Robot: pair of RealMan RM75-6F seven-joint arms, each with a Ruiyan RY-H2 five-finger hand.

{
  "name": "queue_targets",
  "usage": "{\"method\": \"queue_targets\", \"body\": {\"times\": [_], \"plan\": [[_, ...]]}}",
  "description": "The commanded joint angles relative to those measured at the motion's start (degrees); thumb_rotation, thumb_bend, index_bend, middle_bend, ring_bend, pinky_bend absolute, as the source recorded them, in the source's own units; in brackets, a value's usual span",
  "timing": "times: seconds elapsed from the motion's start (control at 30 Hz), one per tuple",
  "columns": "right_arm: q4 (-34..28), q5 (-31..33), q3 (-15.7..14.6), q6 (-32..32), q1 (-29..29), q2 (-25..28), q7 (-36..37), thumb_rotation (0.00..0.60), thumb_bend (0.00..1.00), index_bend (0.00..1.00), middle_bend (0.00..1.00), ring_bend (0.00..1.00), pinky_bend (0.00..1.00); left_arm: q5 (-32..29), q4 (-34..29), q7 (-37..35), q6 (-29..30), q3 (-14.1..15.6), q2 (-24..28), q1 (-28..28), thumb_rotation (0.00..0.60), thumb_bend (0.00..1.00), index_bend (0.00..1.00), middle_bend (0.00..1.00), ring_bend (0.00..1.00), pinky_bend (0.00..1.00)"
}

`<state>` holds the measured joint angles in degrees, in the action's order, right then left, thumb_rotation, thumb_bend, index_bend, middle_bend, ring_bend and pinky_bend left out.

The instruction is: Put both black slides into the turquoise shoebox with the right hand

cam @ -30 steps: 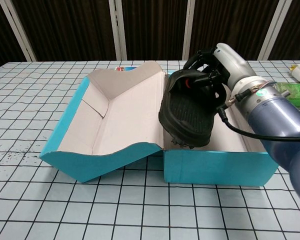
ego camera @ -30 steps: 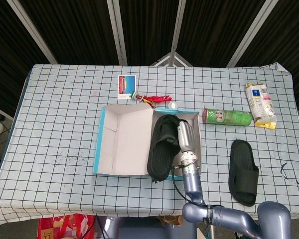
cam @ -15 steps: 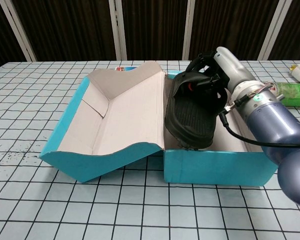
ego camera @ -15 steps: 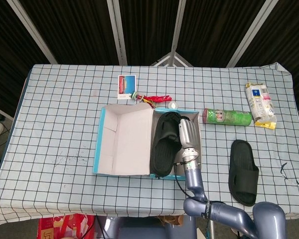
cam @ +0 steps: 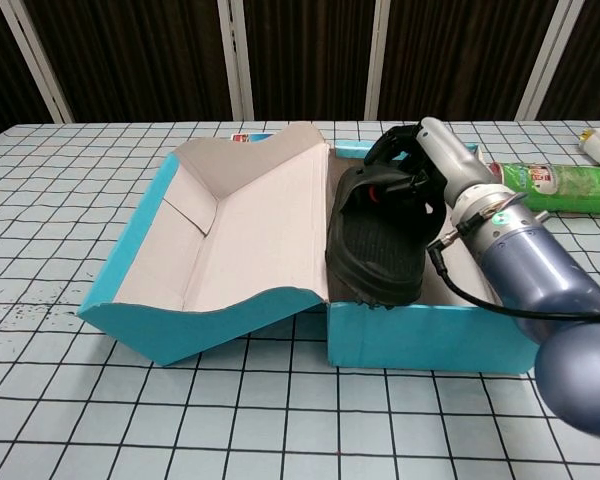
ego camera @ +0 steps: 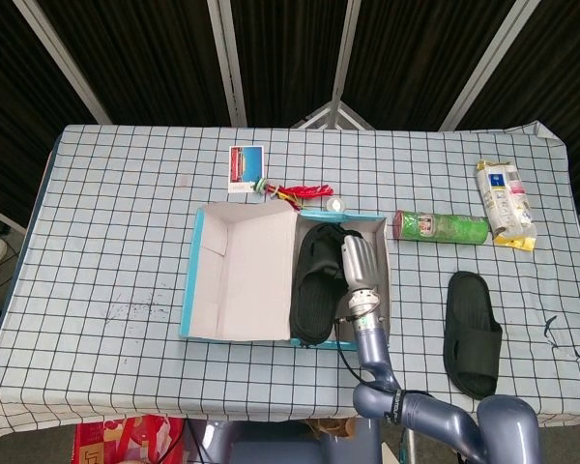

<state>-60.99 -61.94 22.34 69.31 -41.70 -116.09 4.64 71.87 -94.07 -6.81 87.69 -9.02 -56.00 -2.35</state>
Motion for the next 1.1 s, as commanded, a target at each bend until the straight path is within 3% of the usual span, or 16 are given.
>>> {"method": "queue_targets", "body": {"times": [0.03,0.5,1.1], "plan": [[2.2,-0.9,-1.0,-0.8,0.1,-0.8,-0.2,0.6,0.5,0.5,0.52,0.5,0.29,0.0,0.0,-0.1,0.0,0.0,0.0,0.0,0.6,0.37,0.08,0.0,0.0,0.09],[5.6,-0.7,-1.8,-5.3,-1.2,0.3,-10.4,0.6,0.5,0.52,0.52,0.49,0.26,0.2,-0.1,0.4,-0.3,0.1,-0.1,0.2,0.6,0.37,0.08,0.0,0.0,0.09],[-5.6,4.3,0.9,-5.6,-1.6,6.1,-24.1,0.6,0.5,0.52,0.52,0.49,0.26,0.6,-0.3,0.8,-0.3,0.4,-0.2,0.4,0.6,0.37,0.08,0.0,0.0,0.09]]}}
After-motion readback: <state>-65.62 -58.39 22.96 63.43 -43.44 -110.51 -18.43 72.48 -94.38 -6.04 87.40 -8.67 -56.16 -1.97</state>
